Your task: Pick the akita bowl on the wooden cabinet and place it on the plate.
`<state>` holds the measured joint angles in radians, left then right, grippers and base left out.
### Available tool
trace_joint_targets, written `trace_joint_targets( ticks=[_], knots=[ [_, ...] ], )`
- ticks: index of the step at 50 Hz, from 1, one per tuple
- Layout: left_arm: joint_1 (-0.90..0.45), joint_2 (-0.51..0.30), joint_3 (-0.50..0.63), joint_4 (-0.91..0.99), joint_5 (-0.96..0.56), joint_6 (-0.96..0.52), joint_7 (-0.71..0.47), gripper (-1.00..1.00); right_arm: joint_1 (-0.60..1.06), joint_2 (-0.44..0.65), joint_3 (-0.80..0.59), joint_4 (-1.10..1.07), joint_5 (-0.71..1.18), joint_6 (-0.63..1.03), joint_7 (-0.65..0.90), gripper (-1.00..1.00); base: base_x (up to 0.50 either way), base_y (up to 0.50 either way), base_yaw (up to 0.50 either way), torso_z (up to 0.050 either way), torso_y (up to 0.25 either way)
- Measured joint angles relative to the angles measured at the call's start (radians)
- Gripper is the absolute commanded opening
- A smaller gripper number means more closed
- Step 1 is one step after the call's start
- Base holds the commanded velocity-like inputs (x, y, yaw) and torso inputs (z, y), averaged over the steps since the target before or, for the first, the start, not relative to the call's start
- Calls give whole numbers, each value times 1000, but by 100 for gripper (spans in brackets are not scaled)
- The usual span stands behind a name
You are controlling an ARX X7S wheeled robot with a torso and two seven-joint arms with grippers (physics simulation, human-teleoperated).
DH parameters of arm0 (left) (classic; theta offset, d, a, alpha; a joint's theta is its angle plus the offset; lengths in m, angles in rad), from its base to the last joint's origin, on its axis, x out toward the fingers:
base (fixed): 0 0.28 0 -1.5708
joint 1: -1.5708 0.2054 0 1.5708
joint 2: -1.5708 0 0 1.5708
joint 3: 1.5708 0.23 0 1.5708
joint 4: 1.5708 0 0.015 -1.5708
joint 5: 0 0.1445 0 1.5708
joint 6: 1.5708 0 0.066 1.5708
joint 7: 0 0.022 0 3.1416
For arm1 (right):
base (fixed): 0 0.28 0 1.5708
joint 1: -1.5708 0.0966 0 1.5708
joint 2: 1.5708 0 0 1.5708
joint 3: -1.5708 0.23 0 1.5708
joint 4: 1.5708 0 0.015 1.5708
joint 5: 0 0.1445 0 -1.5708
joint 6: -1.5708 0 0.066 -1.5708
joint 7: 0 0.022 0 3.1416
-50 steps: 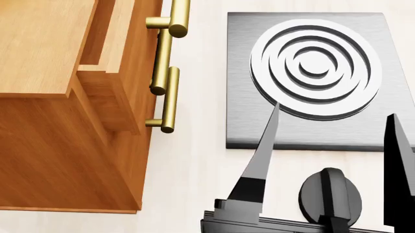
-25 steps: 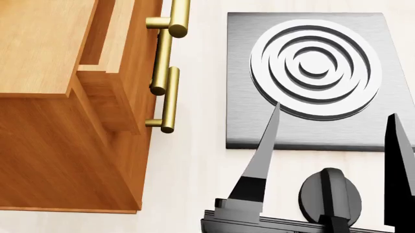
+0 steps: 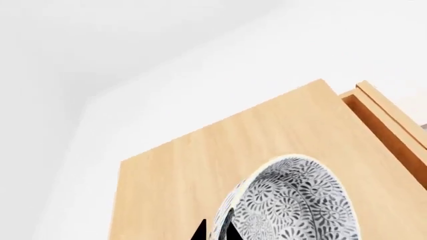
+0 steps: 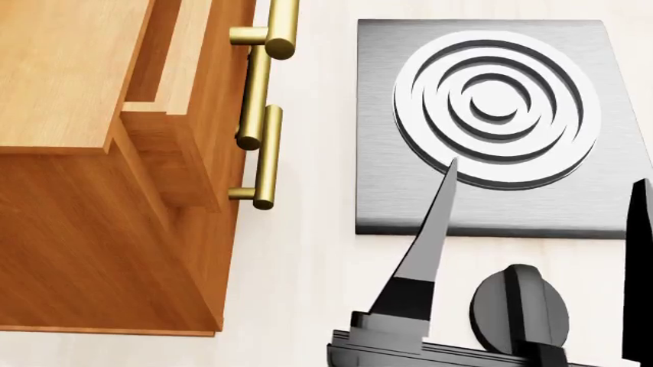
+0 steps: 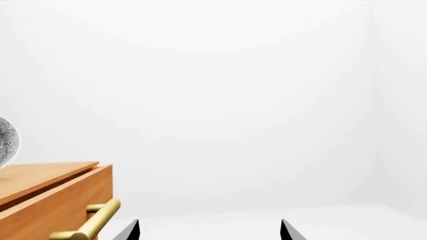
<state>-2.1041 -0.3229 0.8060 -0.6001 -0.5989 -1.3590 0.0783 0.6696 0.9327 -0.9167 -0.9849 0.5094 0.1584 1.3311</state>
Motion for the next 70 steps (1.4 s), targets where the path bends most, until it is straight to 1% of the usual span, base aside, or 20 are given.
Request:
trace_joint_targets(
  ticks=[18,29,36,44,52,62,70],
  knots=[
    [-20,-20,87,110,39,105,47,-100,-3,3,5,-5,0,-2,3,100,0,0,0,0,0],
    [-43,-24,97,187,46,147,56,-100,0,7,18,-12,15,12,27,100,0,0,0,0,0],
    [-60,-15,98,236,40,150,63,-100,9,12,42,-22,56,36,73,100,0,0,0,0,0],
    [-76,5,93,285,26,144,70,-100,32,7,94,-42,139,115,159,100,0,0,0,0,0],
    [-81,30,68,318,5,132,64,-100,31,-8,206,-53,246,194,203,100,0,0,0,0,0],
    [-95,53,24,380,-33,93,52,-100,110,-22,326,-59,394,276,226,100,0,0,0,0,0],
    [-108,74,-18,434,-68,56,37,-100,246,-27,375,-61,585,336,234,100,0,0,0,0,0]
  ],
)
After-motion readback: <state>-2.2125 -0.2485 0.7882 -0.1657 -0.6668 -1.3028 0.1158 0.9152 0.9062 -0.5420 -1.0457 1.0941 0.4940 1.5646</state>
